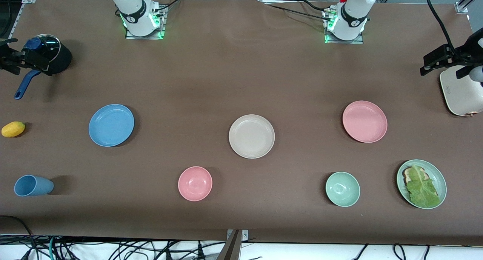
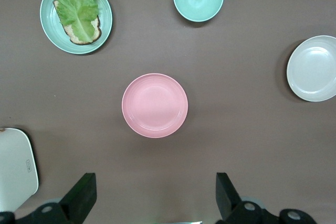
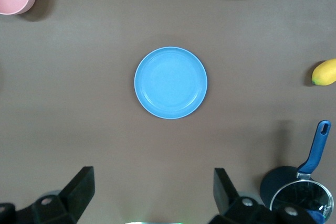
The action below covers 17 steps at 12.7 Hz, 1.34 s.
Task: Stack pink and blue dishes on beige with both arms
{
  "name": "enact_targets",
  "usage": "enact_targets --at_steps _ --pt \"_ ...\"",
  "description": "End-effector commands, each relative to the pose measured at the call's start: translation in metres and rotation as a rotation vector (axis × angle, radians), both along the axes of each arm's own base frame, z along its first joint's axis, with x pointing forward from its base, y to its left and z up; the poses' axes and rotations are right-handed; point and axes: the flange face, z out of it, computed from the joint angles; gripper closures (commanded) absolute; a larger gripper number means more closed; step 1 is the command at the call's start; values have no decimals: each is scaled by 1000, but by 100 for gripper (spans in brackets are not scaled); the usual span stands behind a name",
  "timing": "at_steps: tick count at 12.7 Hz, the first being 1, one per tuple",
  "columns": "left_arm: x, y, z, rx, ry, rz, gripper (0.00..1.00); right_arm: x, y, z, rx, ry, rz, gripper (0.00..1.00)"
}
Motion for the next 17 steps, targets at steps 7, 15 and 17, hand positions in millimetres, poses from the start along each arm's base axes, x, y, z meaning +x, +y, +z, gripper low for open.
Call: enact_targets --at_steps 7,15,17 --pt "1 -9 3 -23 3 -8 0 1 2 6 -6 5 5 0" --pt "5 -1 -4 -17 16 13 0 1 2 5 -4 7 5 0" --pt "11 7 -16 -13 37 18 0 1 2 5 -4 7 7 0"
